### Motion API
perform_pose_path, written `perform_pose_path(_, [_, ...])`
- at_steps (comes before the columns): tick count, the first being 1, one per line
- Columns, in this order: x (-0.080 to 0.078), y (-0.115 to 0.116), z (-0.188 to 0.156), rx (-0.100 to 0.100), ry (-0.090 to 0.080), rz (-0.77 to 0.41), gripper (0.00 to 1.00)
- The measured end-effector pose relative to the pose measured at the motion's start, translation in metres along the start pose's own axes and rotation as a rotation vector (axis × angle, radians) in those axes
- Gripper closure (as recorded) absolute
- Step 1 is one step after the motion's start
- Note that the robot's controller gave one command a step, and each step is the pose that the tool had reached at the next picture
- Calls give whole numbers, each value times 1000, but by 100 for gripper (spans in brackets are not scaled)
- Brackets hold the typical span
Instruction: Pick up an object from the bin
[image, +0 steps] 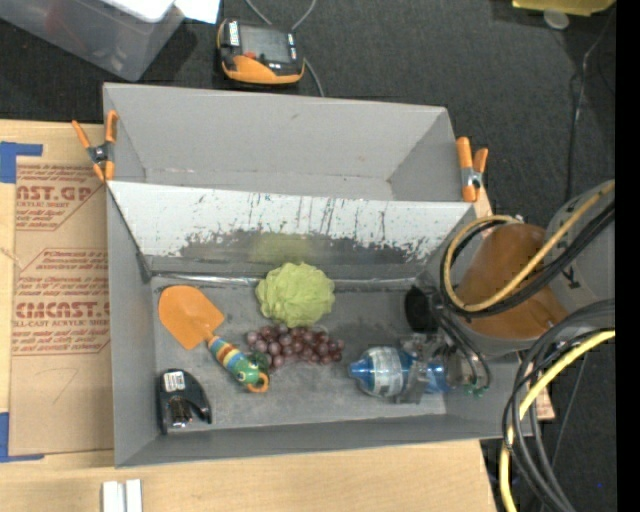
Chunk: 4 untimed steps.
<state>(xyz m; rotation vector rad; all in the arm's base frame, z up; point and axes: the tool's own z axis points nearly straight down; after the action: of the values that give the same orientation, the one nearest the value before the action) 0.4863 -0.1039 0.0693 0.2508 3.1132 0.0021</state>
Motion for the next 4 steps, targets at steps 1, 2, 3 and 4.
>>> perform_pose_path(1, [0,0,0,0,0,0,100])
perform_pose_path(2, [-4,37,0,-2,-1,-50,100])
perform_pose_path(3, [-2,35,0,-1,0,-45,100])
perform_pose_path(4, [-3,-3,0,-2,0,-340,100])
